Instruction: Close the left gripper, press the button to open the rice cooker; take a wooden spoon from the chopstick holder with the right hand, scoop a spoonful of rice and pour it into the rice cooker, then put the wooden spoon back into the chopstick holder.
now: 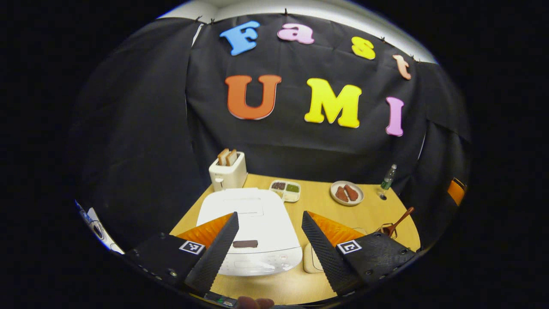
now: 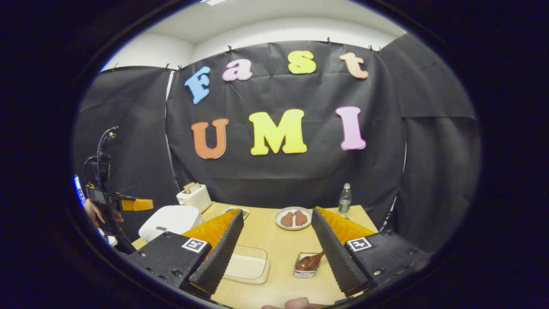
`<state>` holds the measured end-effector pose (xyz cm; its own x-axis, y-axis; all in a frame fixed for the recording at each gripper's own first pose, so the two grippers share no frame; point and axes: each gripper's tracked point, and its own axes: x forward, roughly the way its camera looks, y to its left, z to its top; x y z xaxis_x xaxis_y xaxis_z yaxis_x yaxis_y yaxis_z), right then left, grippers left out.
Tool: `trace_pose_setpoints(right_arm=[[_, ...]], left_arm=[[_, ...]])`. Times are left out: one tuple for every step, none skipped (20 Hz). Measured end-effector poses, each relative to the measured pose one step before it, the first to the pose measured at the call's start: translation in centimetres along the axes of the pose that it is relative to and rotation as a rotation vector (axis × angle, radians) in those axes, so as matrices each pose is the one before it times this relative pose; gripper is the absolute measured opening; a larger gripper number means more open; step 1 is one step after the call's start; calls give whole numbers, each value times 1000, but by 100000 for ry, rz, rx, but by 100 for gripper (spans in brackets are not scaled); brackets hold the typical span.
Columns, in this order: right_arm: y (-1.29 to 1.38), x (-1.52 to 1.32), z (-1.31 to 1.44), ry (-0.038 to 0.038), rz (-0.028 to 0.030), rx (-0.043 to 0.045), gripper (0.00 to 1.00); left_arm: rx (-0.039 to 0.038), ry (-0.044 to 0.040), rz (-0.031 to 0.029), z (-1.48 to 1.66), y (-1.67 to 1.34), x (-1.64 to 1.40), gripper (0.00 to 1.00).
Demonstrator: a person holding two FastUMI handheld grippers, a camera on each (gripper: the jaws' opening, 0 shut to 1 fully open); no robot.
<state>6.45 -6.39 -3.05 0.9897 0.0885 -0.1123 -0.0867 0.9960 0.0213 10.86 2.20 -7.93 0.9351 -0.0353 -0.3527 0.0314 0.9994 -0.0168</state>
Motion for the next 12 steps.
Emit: trace_pose_setpoints(right_arm=[[579, -1419, 915, -2646, -614, -99, 100], [481, -1333, 870, -2544, -917, 25, 100], [367, -1255, 768, -2414, -1249, 92, 100], [356, -1203, 751, -2200, -972, 136, 100], [280, -1013, 600, -1903, -738, 250, 100], [258, -1069, 391, -1491, -942, 125, 100], [186, -1047, 368, -1215, -799, 49, 100], [277, -977, 284, -1125, -407, -231, 100], [196, -981, 292, -1033, -387, -320, 100], [193, -1022, 239, -956, -284, -505, 100], [109, -822, 68, -770, -480, -614, 100], [45, -835, 89, -770, -483, -602, 100]], left_arm=[[1189, -5398, -1101, 1453, -425, -1817, 96], [884, -5550, -1370, 1564, -467, -1815, 96], [996, -5488, -946, 1413, -501, -1826, 96], [644, -5008, -837, 1501, -484, -1631, 96], [112, -4208, -911, 1152, -484, -1473, 96], [-743, -3361, -1346, 794, -629, -1339, 95], [-1005, -2678, -1359, 545, -683, -1342, 95], [-869, -2258, -698, 536, -493, -1234, 95], [-676, -1854, -622, 409, -340, -1122, 95], [-438, -1436, -441, 139, -466, -991, 95], [26, -660, 118, -71, -231, -1091, 95], [620, -829, 376, -13, -226, -953, 95]])
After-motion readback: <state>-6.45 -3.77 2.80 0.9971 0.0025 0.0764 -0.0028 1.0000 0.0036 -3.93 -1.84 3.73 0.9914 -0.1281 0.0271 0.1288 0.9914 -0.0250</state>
